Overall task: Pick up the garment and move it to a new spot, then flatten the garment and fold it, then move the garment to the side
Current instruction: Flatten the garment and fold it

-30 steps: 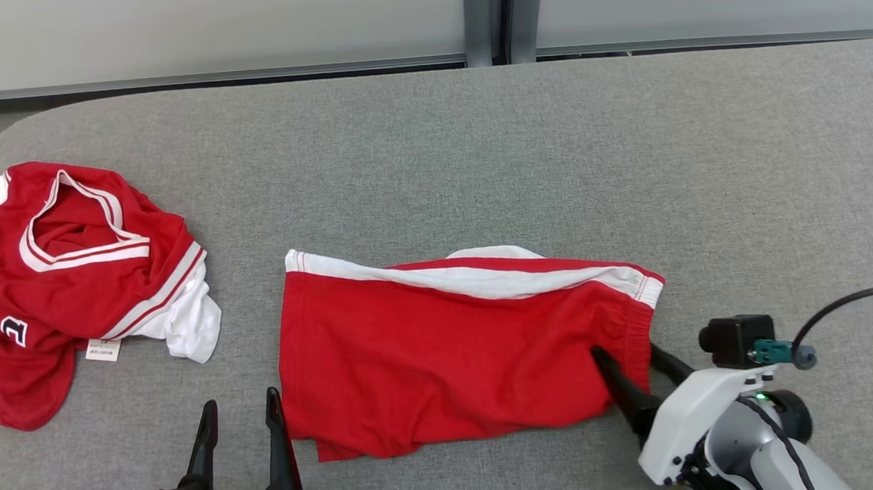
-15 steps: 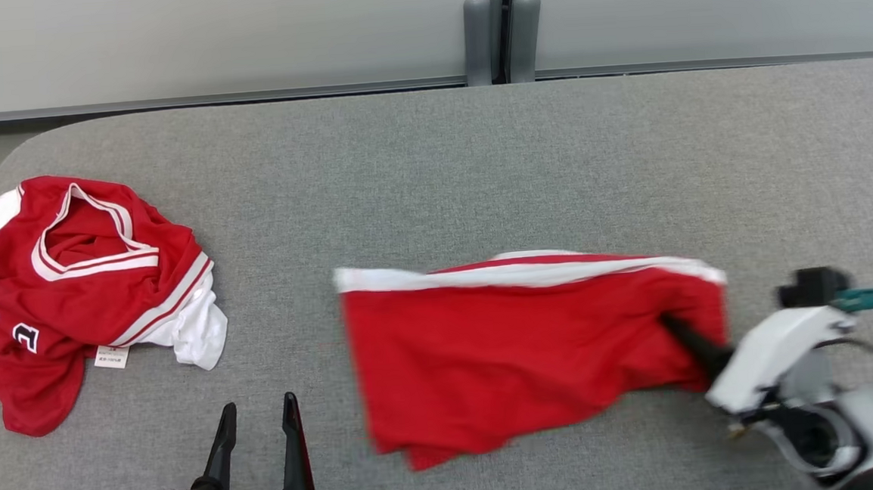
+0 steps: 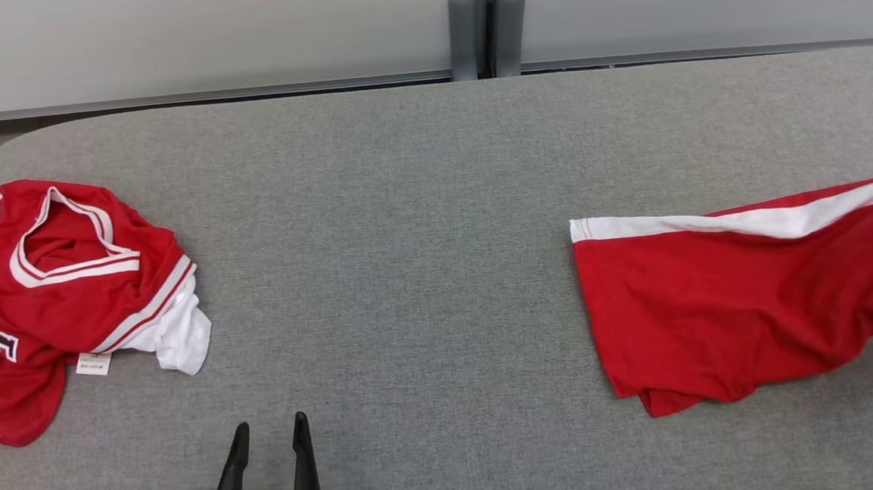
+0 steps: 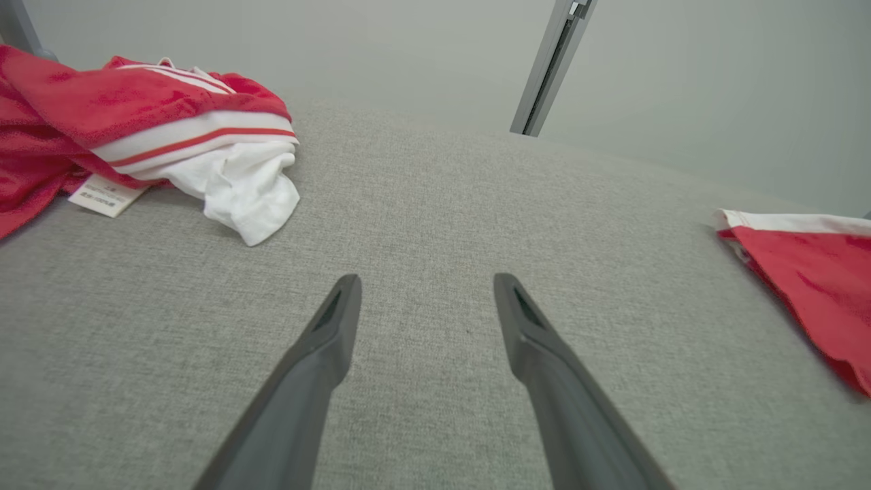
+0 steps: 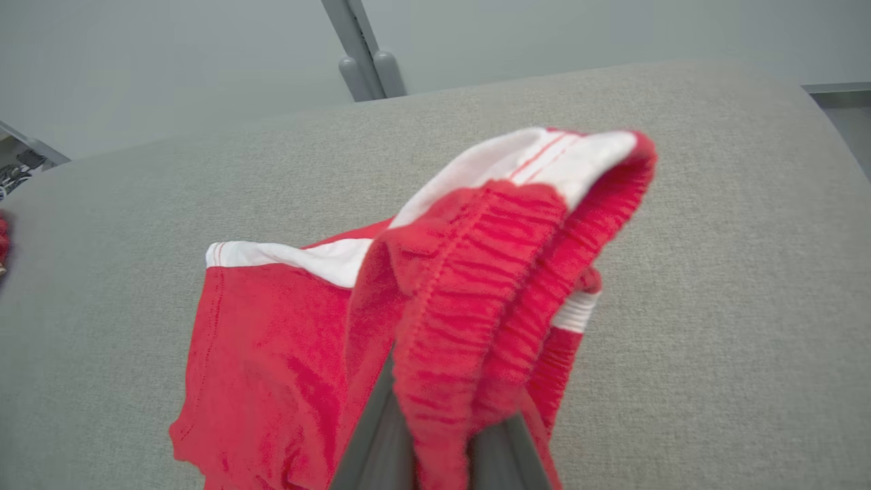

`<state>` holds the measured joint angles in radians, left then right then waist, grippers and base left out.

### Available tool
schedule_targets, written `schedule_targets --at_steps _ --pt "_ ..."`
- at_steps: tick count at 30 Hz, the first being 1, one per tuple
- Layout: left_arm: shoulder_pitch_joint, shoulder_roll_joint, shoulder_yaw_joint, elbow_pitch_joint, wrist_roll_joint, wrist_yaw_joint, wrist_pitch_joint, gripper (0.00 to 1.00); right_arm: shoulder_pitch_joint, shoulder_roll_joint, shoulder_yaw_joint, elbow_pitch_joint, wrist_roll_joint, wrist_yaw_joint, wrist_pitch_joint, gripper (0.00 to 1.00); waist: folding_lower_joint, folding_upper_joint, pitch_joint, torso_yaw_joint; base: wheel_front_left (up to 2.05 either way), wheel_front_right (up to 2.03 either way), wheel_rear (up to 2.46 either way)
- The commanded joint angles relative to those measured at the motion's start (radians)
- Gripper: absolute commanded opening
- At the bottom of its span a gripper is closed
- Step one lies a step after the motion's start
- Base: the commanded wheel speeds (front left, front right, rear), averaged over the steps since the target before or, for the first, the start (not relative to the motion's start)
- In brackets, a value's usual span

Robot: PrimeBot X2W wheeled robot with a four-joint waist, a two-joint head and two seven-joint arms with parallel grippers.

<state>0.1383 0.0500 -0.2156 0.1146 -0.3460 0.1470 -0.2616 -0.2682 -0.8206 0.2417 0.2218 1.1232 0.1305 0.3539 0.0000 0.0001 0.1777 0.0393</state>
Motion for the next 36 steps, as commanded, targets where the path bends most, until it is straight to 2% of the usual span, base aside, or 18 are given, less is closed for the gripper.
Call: schedule_targets --at_steps 1,3,5,8,11,12,15,20,21,23,24,25,26,30,36 --pt "-0.005 0.003 -0.009 0.011 -0.012 -0.001 -0.005 1.00 -0.013 -0.006 0.037 -0.079 -0.020 0.001 0.027 0.00 0.0000 -0.0001 0.005 -0.009 0.00 0.00 0.00" --pt "-0.012 0.003 -0.014 0.016 -0.017 0.005 -0.005 1.00 -0.027 0.013 0.091 -0.172 -0.039 0.001 0.052 0.00 0.0000 -0.0001 0.007 -0.014 0.00 0.00 0.00" --pt "-0.015 0.002 -0.019 0.022 -0.022 0.012 -0.005 1.00 -0.046 0.061 0.156 -0.250 -0.066 0.001 0.076 0.00 0.0000 -0.0001 0.007 -0.020 0.00 0.00 0.00" --pt "-0.024 0.003 -0.029 0.032 -0.024 0.020 -0.005 1.00 -0.087 0.183 0.245 -0.286 -0.124 0.001 0.084 0.00 0.0000 -0.0001 0.008 -0.027 0.00 0.00 0.00" --pt "-0.030 0.003 -0.043 0.044 -0.023 0.023 -0.005 1.00 -0.126 0.316 0.310 -0.226 -0.189 0.001 0.067 0.00 0.0000 -0.0001 0.007 -0.025 0.00 0.00 0.00" --pt "-0.030 0.003 -0.043 0.044 -0.023 0.023 -0.005 1.00 -0.126 0.316 0.310 -0.226 -0.189 0.001 0.067 0.00 0.0000 -0.0001 0.007 -0.025 0.00 0.00 0.00" --pt "-0.038 0.003 -0.057 0.058 -0.021 0.021 -0.005 1.00 -0.158 0.422 0.364 -0.142 -0.251 0.001 0.048 0.00 0.0000 -0.0001 0.002 -0.014 0.00 0.00 0.00" --pt "-0.044 0.002 -0.064 0.074 -0.024 0.027 -0.005 1.00 -0.206 0.498 0.439 -0.040 -0.319 0.001 0.041 0.00 0.0000 -0.0001 -0.001 0.005 0.00 0.00 0.00" --pt "-0.044 0.002 -0.065 0.078 -0.026 0.027 -0.005 1.00 -0.215 0.505 0.450 -0.023 -0.333 0.001 0.035 0.05 0.0000 -0.0001 -0.002 0.009 0.00 0.00 0.00" --pt "-0.044 0.003 -0.065 0.084 -0.034 0.029 -0.005 1.00 -0.228 0.514 0.461 0.005 -0.355 0.001 0.021 0.36 0.0000 -0.0001 -0.004 0.016 0.00 0.00 0.00" --pt "-0.043 0.002 -0.065 0.085 -0.037 0.030 -0.005 1.00 -0.231 0.516 0.466 0.014 -0.361 0.001 0.016 0.47 0.0000 -0.0001 -0.005 0.018 0.00 0.00 0.00" --pt "-0.042 0.002 -0.067 0.088 -0.039 0.031 -0.005 1.00 -0.235 0.515 0.474 0.019 -0.364 0.001 0.010 0.84 0.0000 -0.0001 -0.007 0.021 0.00 0.00 0.00" --pt "-0.040 0.003 -0.068 0.089 -0.045 0.030 -0.005 1.00 -0.239 0.511 0.479 0.023 -0.370 0.001 0.004 1.00 0.0000 -0.0001 -0.008 0.023 0.00 0.00 0.00" --pt "-0.031 0.003 -0.079 0.098 -0.058 0.033 -0.005 1.00 -0.225 0.489 0.510 -0.009 -0.376 0.001 -0.040 1.00 0.0000 -0.0001 -0.024 0.033 0.00 0.00 0.00" --pt "-0.003 0.003 -0.060 0.093 -0.066 0.040 -0.005 1.00 -0.137 0.414 0.506 -0.170 -0.399 0.001 -0.177 1.00 0.0000 -0.0001 -0.058 0.030 0.00 0.00 0.00"
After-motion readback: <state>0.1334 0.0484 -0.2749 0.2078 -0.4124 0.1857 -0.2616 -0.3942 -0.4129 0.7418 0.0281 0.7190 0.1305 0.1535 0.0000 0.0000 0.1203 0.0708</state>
